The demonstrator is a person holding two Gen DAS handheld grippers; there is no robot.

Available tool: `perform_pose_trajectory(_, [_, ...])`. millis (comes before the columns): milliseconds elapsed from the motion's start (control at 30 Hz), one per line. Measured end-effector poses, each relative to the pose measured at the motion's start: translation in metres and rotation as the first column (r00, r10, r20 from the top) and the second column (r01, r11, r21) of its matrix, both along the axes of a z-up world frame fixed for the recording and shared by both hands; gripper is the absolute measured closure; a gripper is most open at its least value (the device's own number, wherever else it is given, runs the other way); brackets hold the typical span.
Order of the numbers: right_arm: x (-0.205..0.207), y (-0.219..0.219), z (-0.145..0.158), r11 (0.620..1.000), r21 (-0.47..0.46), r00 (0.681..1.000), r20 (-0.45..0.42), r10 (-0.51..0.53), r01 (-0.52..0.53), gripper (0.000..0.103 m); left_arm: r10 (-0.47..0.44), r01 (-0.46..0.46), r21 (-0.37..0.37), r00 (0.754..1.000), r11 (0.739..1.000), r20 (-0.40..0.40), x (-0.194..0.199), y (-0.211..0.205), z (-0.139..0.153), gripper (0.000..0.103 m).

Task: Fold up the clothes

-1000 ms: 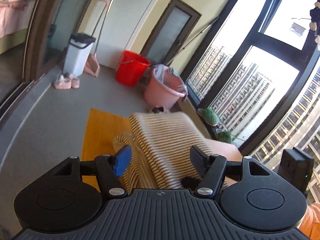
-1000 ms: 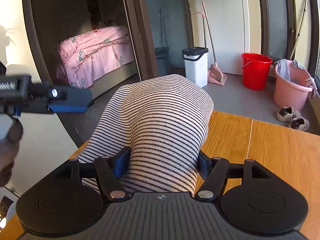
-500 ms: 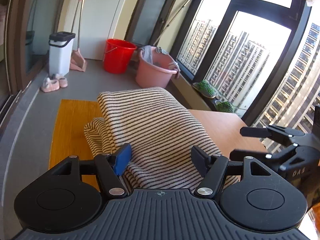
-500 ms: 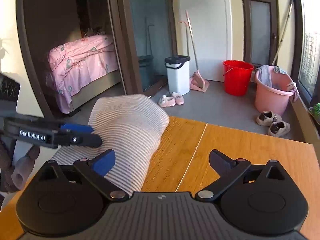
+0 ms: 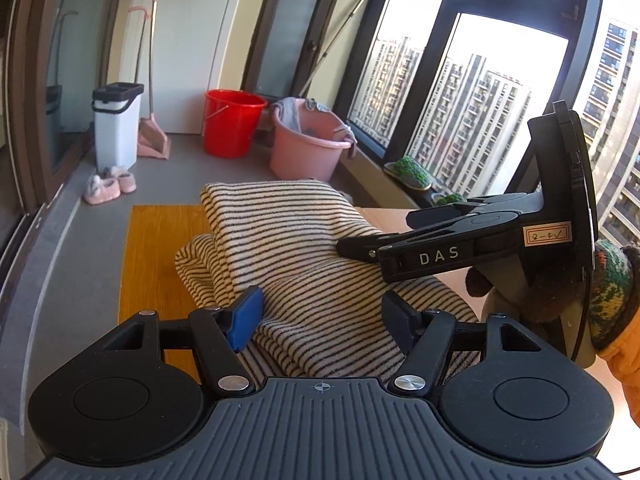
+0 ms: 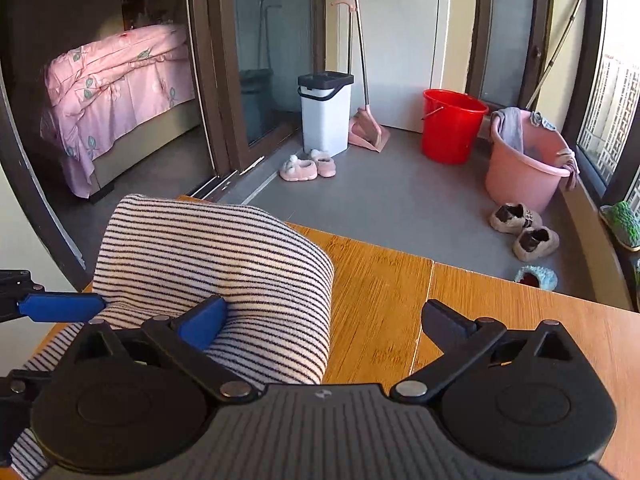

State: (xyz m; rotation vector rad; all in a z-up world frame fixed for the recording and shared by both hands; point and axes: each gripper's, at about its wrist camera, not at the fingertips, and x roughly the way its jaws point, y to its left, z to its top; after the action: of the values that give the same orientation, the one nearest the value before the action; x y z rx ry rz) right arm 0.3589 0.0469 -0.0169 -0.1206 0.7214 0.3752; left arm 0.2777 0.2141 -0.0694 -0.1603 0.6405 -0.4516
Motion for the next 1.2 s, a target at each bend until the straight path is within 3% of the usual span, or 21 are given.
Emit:
perform_pose_trajectory(67, [-0.021,-0.012,0.011,0.999,0.051,0.999,0.032,-0.003,0.001,0.000,0.020,-0.020,-0.049,1.000,0.999,0.001,-0.005,0.007,0.005,0.031])
perform_pose_trajectory(167, [-0.057,-0.033,0.025,0.989,0.148,0.998,0.060,-0.001,-0.008,0.000,0.046,-0.045,-0.066,0.999,0.997,0.013,-0.025,0.014,0.013,0.015])
perform_pose_trajectory(300, [-0.078,-0.032,0.000,0.998,0.064,1.000,0.019,0.006,-0.007,0.000,0.075,-0.071,0.121,0.997,0.990,-0.029,-0.031,-0.003,-0.003,0.014])
perform_pose_trajectory(400, [-0.082,-0.030,-0.008,0.998,0.058,1.000,0.016,-0.021,0.020,0.000,0.125,-0.121,0.104,0.992,0.987,-0.026,-0.034,-0.003,-0.006,0.013])
perform_pose_trajectory(533, [-0.106,-0.044,0.012,0.993,0.119,0.998,0.055,-0.021,0.014,0.000,0.210,-0.212,0.069,0.977,0.975,0.032,-0.071,0.003,0.014,0.011])
perform_pose_trajectory(600, [-0.131,-0.060,0.018,0.986,0.169,0.996,0.092,-0.011,-0.004,0.000,0.253,-0.259,0.069,0.964,0.963,0.084,-0.100,0.000,0.022,0.002])
perform_pose_trajectory(767, [-0.201,-0.086,0.010,0.961,0.273,0.986,0.146,-0.085,0.042,0.000,0.406,-0.426,0.063,0.890,0.902,0.209,-0.172,-0.028,0.025,0.000])
perform_pose_trajectory(867, [-0.244,-0.095,-0.005,0.954,0.290,0.971,0.201,-0.131,0.069,0.000,0.433,-0.466,0.079,0.862,0.881,0.262,-0.198,-0.051,0.015,0.000])
perform_pose_trajectory(1000, [-0.278,-0.090,-0.015,0.971,0.228,0.961,0.242,-0.132,0.075,0.000,0.458,-0.497,0.108,0.849,0.861,0.263,-0.211,-0.073,0.000,0.000])
perform_pose_trajectory(1200, [-0.296,-0.089,-0.010,0.972,0.228,0.941,0.310,-0.135,0.064,0.000,0.500,-0.543,0.143,0.829,0.828,0.251,-0.220,-0.083,0.000,0.000])
